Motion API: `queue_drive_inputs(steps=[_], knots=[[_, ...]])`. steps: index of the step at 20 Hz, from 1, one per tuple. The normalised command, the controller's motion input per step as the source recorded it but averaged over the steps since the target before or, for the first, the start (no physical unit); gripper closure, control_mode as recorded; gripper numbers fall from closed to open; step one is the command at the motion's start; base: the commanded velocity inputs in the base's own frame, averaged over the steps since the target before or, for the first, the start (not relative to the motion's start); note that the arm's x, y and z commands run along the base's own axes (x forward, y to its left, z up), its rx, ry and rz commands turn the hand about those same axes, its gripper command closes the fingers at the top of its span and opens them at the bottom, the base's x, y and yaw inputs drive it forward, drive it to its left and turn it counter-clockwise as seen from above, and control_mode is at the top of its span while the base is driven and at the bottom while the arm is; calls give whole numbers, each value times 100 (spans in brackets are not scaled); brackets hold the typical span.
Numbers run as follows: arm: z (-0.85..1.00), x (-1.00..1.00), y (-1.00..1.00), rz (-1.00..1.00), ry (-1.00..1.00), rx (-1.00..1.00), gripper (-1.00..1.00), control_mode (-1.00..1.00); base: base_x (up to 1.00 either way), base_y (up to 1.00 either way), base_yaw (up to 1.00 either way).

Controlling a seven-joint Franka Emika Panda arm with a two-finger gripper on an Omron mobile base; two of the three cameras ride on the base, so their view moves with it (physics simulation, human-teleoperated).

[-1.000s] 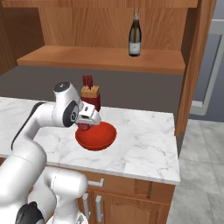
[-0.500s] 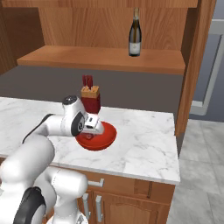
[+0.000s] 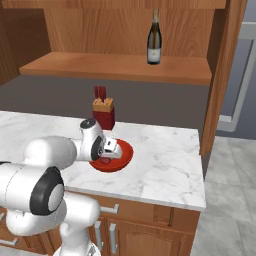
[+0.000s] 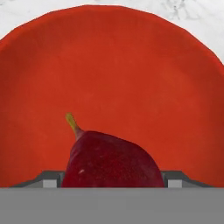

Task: Pick the pear from the cabinet and place it in the bowl. Then pick the bowl and place it in the sink. Then turn on the sink facuet.

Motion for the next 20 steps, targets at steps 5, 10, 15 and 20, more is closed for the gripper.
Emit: queue_drive_inputs(steps=[5, 10, 15, 20], knots=[[-11, 30, 0, 1, 1, 0, -100, -100, 0, 0, 0], [24, 24, 0, 10, 0, 0, -100, -100, 0, 0, 0], [57, -55, 28, 19, -1, 0, -100, -100, 0, 0, 0], [20, -55, 31, 17, 0, -3, -100, -100, 0, 0, 0]])
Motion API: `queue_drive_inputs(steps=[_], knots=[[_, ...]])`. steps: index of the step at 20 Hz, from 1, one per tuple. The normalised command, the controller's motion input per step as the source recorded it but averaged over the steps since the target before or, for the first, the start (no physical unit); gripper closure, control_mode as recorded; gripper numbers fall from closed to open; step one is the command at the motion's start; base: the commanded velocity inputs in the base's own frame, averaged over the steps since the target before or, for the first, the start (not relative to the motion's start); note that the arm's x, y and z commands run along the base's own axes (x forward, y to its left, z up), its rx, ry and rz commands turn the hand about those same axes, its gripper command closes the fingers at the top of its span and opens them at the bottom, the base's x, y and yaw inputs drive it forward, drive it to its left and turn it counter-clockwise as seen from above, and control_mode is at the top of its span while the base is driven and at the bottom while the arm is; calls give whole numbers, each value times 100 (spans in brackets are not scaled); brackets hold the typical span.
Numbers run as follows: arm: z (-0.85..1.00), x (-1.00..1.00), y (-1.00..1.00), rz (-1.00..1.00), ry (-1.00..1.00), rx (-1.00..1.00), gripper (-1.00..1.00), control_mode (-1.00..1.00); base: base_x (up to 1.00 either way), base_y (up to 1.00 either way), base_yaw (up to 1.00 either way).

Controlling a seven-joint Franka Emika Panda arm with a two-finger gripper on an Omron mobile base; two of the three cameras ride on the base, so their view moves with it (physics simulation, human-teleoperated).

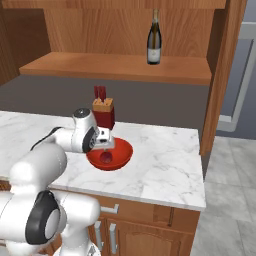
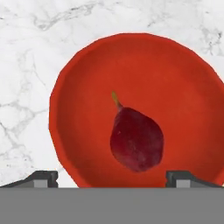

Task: Pick the pear from the cabinet and place it in the bowl. Then pick the bowl and place it in the sink. Then turn on the sink facuet.

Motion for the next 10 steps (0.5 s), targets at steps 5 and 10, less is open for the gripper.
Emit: queue_drive_inputs(steps=[5, 10], knots=[[-2, -37, 73, 25, 9, -12, -100, -100, 0, 0, 0], [-22, 1, 25, 11, 8, -10, -100, -100, 0, 0, 0]])
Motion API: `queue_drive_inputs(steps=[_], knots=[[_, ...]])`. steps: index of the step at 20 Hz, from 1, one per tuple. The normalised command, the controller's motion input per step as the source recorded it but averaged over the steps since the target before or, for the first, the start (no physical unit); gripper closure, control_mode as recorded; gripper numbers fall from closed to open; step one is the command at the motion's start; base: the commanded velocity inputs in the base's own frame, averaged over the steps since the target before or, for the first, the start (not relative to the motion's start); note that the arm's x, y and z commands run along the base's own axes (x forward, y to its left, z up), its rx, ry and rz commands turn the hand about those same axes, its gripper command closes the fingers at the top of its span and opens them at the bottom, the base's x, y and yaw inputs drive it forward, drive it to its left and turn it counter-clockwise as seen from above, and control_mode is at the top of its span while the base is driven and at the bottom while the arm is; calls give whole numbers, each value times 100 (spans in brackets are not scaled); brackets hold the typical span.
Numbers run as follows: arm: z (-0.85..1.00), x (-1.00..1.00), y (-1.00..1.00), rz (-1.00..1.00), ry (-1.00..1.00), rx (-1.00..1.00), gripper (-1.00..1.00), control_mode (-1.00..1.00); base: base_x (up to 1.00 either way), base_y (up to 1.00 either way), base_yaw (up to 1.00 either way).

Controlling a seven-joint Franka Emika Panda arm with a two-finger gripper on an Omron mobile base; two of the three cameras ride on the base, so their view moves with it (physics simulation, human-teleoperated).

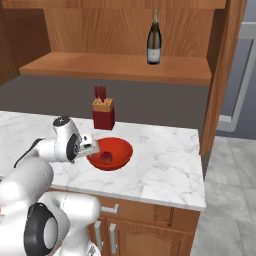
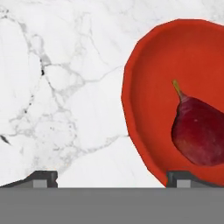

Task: Pick the pear from the cabinet and place it in the bowl. Then pick the bowl and place it in the sink. Then turn on the sink facuet.

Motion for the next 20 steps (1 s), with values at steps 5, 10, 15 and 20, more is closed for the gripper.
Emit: queue_drive_inputs(steps=[5, 10, 15, 20], knots=[[-34, 43, -26, 0, 2, -10, -100, -100, 0, 0, 0], [-29, 28, -11, 1, 8, -11, -100, -100, 0, 0, 0], [-28, 4, -3, 3, 13, -7, 100, -100, 0, 0, 0], [-18, 15, -7, 4, 11, -2, 100, -100, 0, 0, 0]])
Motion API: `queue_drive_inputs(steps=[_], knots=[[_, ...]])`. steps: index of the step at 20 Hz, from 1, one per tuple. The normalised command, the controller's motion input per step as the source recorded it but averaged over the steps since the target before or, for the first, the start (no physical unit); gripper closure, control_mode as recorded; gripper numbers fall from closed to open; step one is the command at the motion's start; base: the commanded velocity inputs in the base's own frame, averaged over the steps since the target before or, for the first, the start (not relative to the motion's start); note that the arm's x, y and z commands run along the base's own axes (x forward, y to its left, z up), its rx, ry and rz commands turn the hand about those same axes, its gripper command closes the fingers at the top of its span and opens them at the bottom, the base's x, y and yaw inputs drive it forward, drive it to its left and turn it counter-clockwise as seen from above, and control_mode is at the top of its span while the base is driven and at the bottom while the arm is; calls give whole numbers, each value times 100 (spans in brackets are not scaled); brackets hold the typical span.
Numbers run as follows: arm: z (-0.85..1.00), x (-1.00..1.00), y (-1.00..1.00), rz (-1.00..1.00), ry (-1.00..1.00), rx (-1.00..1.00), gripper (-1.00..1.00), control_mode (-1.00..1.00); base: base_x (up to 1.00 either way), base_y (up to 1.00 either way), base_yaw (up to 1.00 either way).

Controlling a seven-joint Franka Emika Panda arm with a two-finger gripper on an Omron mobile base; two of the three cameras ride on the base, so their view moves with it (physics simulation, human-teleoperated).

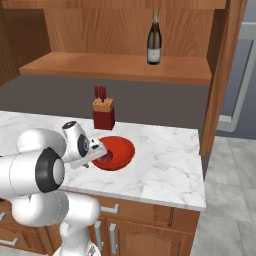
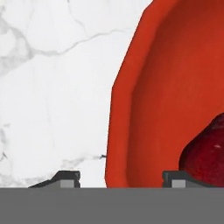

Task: Pick the pear from the cabinet and place it in the bowl. Then pick the bowl and place it in the sink. Then turn on the sink facuet.

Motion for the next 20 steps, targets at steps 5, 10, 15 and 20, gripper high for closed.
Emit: queue_drive_inputs(steps=[5, 10, 15, 20], knots=[[-13, 21, -18, 4, 6, -1, 100, -100, 0, 0, 0], [-4, -8, -6, 3, 0, -3, 100, -100, 0, 0, 0], [32, -54, 10, 6, -7, -3, 100, -100, 0, 0, 0], [100, -79, 10, 29, -14, -1, 100, -100, 0, 0, 0]])
